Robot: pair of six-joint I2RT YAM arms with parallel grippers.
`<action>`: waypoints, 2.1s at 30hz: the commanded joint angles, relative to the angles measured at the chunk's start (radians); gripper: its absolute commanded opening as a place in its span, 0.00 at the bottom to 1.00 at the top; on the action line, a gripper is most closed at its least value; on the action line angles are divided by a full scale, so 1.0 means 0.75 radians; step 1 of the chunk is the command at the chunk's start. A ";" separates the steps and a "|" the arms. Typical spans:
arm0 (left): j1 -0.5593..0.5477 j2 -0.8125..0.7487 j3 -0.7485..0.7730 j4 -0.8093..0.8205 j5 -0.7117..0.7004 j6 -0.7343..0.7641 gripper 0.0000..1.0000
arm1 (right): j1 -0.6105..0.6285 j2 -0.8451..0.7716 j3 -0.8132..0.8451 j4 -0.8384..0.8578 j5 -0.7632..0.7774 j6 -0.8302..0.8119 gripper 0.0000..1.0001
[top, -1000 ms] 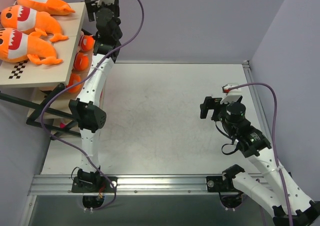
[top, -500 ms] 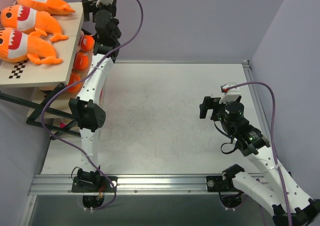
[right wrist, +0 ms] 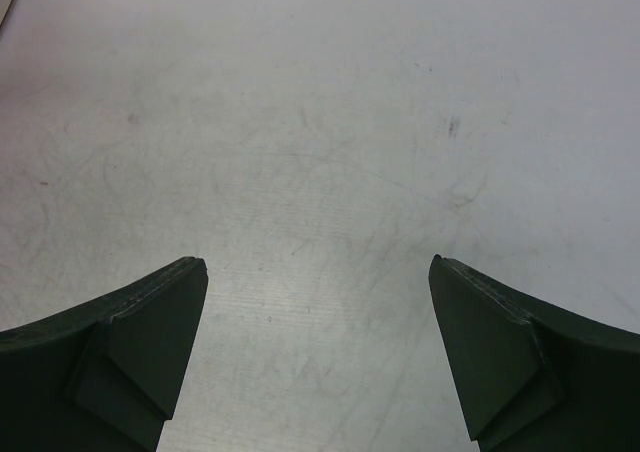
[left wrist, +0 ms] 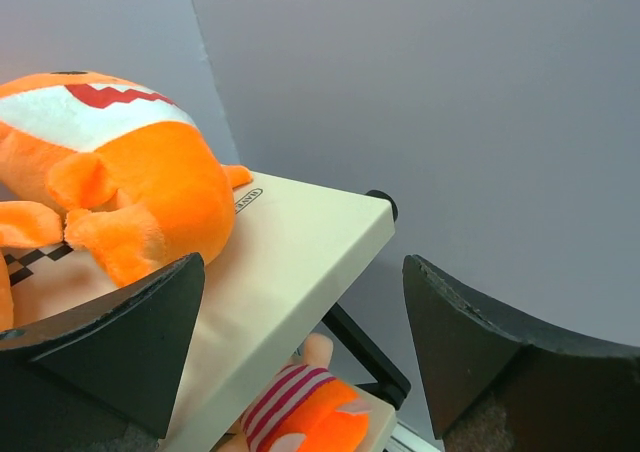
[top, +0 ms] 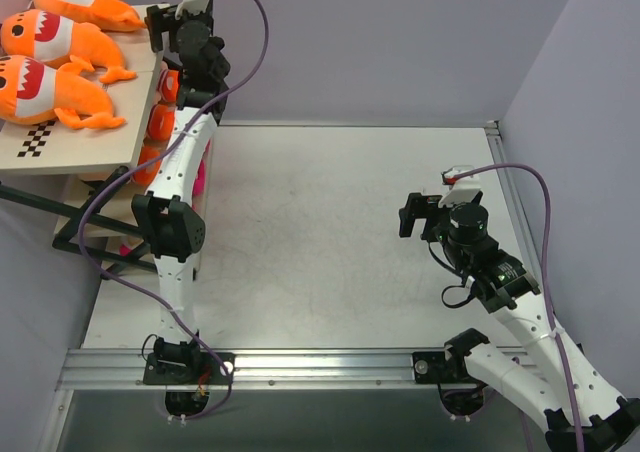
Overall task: Place and organize the stuffed toys onto the shelf
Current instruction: Place the stuffed toy onto shelf
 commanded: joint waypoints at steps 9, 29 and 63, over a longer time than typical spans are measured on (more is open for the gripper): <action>0.027 -0.099 -0.023 0.068 -0.096 0.011 0.90 | 0.009 0.004 -0.001 0.031 0.019 -0.007 0.99; 0.066 -0.187 -0.109 0.068 -0.145 -0.030 0.90 | 0.007 -0.004 0.003 0.029 0.015 -0.011 0.99; -0.324 -0.927 -0.832 -0.087 0.364 -0.273 0.94 | 0.005 -0.184 0.128 -0.098 0.305 0.073 0.99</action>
